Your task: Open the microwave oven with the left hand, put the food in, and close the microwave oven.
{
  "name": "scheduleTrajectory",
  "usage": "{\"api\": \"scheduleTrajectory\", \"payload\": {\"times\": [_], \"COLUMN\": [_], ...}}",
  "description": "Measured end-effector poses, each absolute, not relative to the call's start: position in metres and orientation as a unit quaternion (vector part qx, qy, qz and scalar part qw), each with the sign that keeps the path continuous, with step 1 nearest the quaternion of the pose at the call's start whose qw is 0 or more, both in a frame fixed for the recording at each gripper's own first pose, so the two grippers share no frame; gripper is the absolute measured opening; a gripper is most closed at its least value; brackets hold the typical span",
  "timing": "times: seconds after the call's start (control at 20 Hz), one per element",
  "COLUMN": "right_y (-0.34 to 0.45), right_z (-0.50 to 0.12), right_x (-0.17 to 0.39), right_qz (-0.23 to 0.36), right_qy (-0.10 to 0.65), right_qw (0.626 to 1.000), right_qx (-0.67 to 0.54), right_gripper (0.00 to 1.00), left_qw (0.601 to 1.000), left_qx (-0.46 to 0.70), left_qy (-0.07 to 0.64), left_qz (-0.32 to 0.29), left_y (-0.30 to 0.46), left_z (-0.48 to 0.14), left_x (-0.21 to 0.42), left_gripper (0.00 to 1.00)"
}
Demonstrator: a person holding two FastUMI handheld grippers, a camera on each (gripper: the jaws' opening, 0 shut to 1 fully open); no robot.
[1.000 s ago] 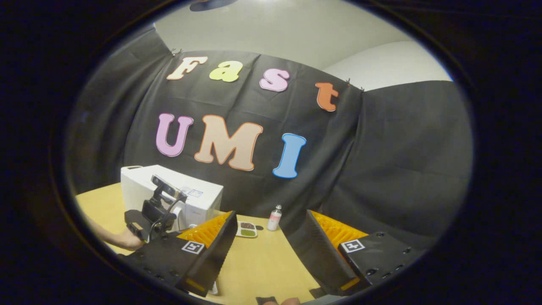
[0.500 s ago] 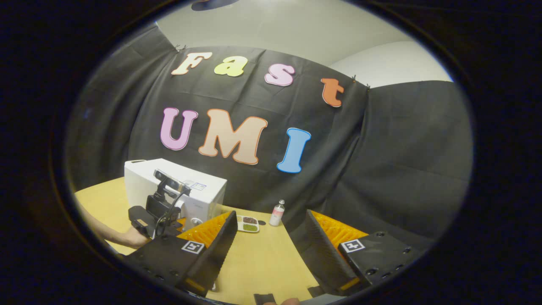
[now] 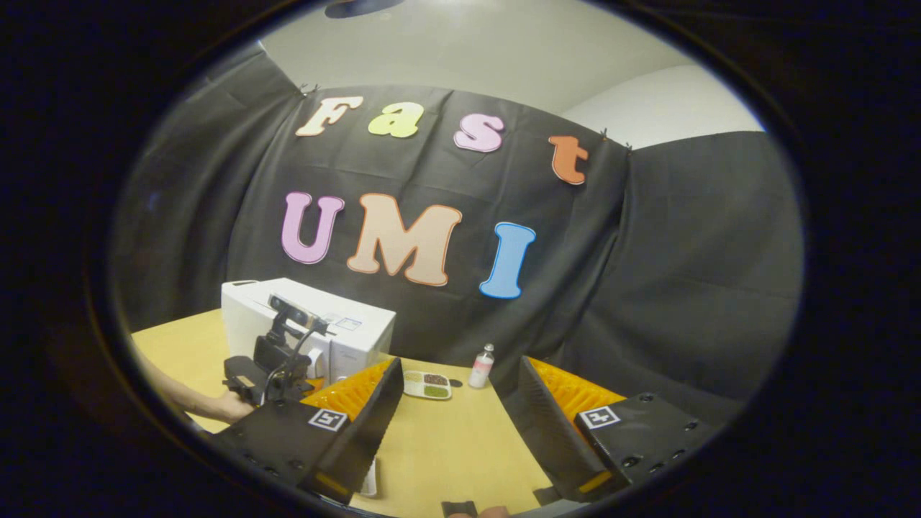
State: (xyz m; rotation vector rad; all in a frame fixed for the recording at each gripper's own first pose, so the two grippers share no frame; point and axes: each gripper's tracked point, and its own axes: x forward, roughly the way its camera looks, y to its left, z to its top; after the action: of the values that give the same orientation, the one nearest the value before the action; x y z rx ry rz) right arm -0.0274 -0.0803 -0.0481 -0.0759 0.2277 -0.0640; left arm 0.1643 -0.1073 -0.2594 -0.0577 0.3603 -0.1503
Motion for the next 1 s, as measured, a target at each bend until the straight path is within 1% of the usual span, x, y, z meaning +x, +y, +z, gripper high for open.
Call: {"api": "scheduleTrajectory", "payload": {"times": [0.05, 0.1, 0.15, 0.2, 0.3, 0.4, 0.45, 0.6, 0.65, 0.8, 1.0], "right_y": [-0.079, -0.075, -0.071, -0.065, -0.053, -0.039, -0.032, -0.014, -0.007, 0.012, 0.044], "right_z": [-0.049, -0.051, -0.051, -0.053, -0.055, -0.054, -0.053, -0.052, -0.051, -0.052, -0.048], "right_x": [-0.027, -0.029, -0.029, -0.028, -0.026, -0.025, -0.026, -0.026, -0.026, -0.026, -0.031], "right_qz": [-0.032, -0.029, -0.023, -0.016, -0.003, 0.01, 0.017, 0.034, 0.037, 0.049, 0.067], "right_qy": [0.113, 0.113, 0.113, 0.113, 0.116, 0.114, 0.112, 0.107, 0.105, 0.104, 0.105], "right_qw": [0.992, 0.993, 0.993, 0.993, 0.993, 0.993, 0.993, 0.993, 0.993, 0.993, 0.991], "right_qx": [-0.035, -0.031, -0.025, -0.018, -0.001, 0.011, 0.013, 0.022, 0.026, 0.031, 0.041], "right_gripper": [0.97, 1.0, 0.97, 0.97, 0.97, 0.97, 0.97, 0.97, 0.97, 0.97, 0.97], "left_qw": [0.981, 0.98, 0.98, 0.977, 0.971, 0.968, 0.968, 0.966, 0.966, 0.966, 0.965], "left_qx": [-0.013, -0.003, -0.009, -0.02, -0.034, -0.023, -0.017, -0.024, -0.023, -0.012, -0.007], "left_qy": [0.174, 0.18, 0.176, 0.188, 0.207, 0.218, 0.221, 0.24, 0.245, 0.251, 0.259], "left_qz": [-0.08, -0.084, -0.09, -0.098, -0.117, -0.124, -0.122, -0.091, -0.082, -0.061, -0.032], "left_y": [-0.105, -0.1, -0.096, -0.093, -0.084, -0.07, -0.06, -0.03, -0.02, 0.011, 0.052], "left_z": [-0.255, -0.261, -0.258, -0.259, -0.259, -0.258, -0.256, -0.259, -0.259, -0.259, -0.261], "left_x": [0.15, 0.133, 0.121, 0.108, 0.079, 0.052, 0.04, 0.003, -0.008, -0.033, -0.058], "left_gripper": [0.02, 0.0, 0.0, 0.02, 0.01, 0.0, 0.01, 0.01, 0.0, 0.02, 0.01]}}
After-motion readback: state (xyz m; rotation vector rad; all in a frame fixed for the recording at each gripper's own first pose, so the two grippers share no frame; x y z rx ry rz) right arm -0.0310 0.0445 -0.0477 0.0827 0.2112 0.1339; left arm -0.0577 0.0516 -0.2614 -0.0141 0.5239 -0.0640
